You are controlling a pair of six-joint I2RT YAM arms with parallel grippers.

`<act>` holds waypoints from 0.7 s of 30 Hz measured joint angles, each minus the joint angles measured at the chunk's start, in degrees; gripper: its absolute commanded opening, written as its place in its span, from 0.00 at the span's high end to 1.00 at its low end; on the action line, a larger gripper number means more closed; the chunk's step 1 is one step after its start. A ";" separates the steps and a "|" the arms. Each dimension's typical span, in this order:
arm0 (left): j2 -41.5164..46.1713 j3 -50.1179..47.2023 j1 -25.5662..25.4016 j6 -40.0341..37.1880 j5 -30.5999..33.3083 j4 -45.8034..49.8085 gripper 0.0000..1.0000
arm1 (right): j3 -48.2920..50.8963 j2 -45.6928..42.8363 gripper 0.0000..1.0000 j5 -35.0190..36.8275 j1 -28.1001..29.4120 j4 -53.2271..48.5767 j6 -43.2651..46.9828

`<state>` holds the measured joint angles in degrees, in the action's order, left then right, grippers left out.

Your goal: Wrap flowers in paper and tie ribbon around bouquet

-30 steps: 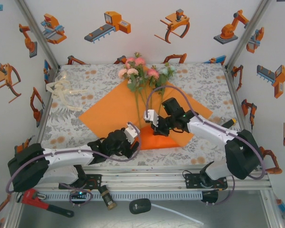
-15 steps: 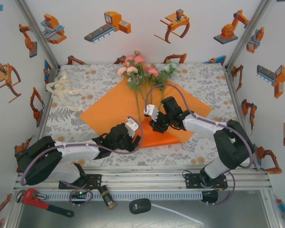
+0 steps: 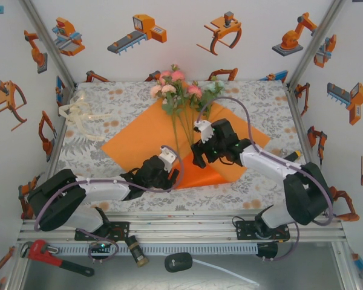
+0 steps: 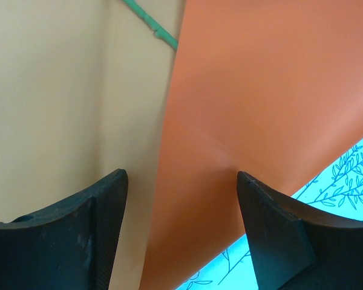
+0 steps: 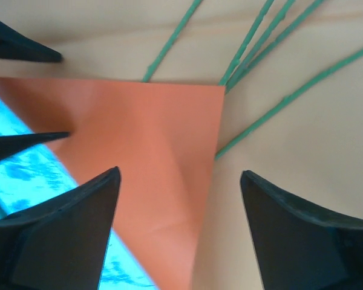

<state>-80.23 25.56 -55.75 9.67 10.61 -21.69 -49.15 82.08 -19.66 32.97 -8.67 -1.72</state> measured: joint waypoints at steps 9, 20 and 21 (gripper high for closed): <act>0.11 -0.68 2.25 2.27 -0.39 -2.01 0.34 | 6.25 -2.23 0.29 -5.07 -4.37 -8.17 -12.87; 1.64 -3.54 7.67 5.88 -12.63 -5.35 0.50 | 7.28 -0.76 1.00 -7.54 -4.57 -8.44 -15.76; 1.97 -4.11 8.31 6.32 -13.79 -5.95 0.53 | 7.19 -0.76 1.00 -7.56 -4.57 -8.17 -15.61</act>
<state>-78.26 21.45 -47.44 15.99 -3.18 -27.64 -41.95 81.32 -27.22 28.40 -16.84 -17.32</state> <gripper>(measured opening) 0.508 0.032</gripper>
